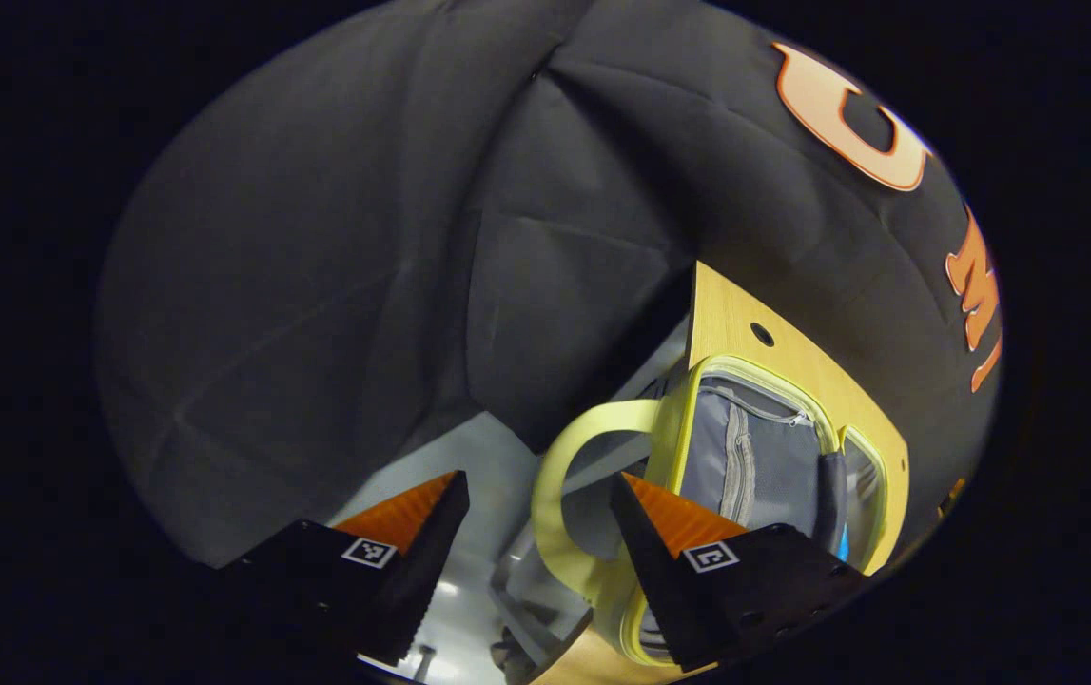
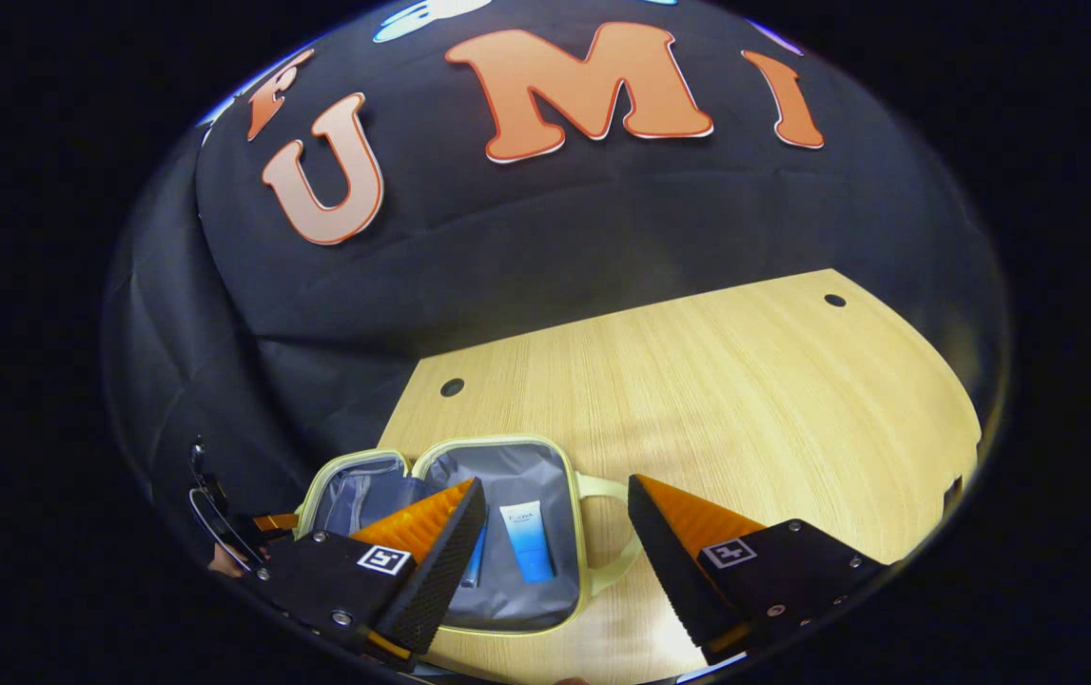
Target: First open the suitcase, pack the skin care products into it, and then close the suitcase.
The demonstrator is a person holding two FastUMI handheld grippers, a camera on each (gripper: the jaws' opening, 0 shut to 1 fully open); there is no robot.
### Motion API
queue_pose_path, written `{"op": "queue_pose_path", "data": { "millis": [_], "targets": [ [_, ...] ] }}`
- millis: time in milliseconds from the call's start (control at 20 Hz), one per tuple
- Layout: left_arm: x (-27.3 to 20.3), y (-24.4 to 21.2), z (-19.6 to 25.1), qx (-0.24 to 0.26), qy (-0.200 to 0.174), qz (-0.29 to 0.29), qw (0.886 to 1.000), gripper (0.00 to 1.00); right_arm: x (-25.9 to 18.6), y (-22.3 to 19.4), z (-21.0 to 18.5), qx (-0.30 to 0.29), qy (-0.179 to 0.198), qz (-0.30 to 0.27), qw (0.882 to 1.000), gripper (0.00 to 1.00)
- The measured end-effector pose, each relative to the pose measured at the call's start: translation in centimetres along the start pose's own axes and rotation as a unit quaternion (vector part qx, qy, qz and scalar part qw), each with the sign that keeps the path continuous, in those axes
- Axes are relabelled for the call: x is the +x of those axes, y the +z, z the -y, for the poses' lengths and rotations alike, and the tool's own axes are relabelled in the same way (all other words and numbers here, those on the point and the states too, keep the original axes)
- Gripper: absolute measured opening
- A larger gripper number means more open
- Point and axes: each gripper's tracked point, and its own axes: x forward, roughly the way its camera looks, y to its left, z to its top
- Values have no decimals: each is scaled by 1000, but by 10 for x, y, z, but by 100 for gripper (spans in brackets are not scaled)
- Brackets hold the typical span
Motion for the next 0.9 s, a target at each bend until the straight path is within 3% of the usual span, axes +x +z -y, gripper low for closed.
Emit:
{"op": "queue_pose_path", "data": {
  "millis": [50, 150, 250, 300, 350, 550, 900],
  "targets": [
    [9, -2, 2, -11, -8, -6, 1000, 90, -4, 3, 3, -1, -2, 4, 1000, 96],
    [20, -12, 5, -23, -21, -30, 999, 71, -12, 6, 7, -1, -8, 9, 1000, 96],
    [31, -22, 8, -30, -28, -52, 998, 48, -21, 10, 14, 1, -14, 15, 1000, 96],
    [31, -20, 8, -34, -29, -50, 998, 25, -25, 12, 17, 2, -19, 18, 1000, 96],
    [28, -17, 12, -33, -40, -48, 998, 29, -28, 15, 22, 3, -26, 22, 999, 96],
    [11, 1, 24, -30, -70, -5, 997, 11, -44, 21, 46, 4, -43, 38, 998, 96],
    [-32, 49, 50, 56, -73, 79, 993, 10, -60, 33, 73, -23, -56, 58, 996, 95]
  ]
}}
